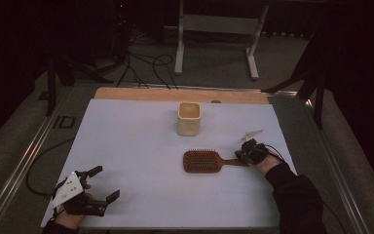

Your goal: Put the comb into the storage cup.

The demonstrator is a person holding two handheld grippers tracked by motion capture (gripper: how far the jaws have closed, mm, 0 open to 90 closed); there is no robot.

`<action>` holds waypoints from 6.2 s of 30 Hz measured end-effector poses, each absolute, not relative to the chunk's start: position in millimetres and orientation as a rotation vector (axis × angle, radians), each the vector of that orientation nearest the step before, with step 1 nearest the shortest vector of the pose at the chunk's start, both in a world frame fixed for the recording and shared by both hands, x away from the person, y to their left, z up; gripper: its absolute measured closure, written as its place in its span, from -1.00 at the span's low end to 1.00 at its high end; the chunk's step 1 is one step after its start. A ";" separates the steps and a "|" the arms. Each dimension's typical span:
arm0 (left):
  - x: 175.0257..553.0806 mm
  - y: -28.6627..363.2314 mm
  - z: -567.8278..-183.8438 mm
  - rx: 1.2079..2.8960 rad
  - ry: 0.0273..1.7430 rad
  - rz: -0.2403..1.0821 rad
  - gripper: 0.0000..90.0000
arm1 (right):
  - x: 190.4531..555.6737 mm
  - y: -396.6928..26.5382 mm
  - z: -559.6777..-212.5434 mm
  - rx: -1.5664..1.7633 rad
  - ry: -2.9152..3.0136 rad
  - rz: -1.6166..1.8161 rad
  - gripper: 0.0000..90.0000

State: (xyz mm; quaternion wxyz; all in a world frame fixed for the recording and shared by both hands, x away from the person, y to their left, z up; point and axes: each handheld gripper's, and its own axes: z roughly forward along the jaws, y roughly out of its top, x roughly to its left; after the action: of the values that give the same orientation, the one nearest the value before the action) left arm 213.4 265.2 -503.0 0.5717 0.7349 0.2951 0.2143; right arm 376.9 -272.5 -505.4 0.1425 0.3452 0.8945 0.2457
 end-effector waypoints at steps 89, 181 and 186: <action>212.7 262.7 -502.0 1.726 0.680 0.491 -1.00 | 287.5 -222.8 -445.9 1.090 2.509 0.726 0.46; 213.2 262.8 -502.8 1.721 0.684 0.464 -1.00 | 338.4 -164.0 -488.4 1.404 2.697 0.166 0.54; 213.3 262.7 -503.0 1.723 0.685 0.461 -1.00 | 339.2 -160.8 -488.7 1.441 2.679 0.134 0.58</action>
State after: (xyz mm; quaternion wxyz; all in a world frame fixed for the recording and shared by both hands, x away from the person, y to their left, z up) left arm 213.3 262.7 -503.0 0.5773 0.7363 0.2928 0.1970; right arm 339.2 -160.8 -488.7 0.0485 0.4727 0.8788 0.0440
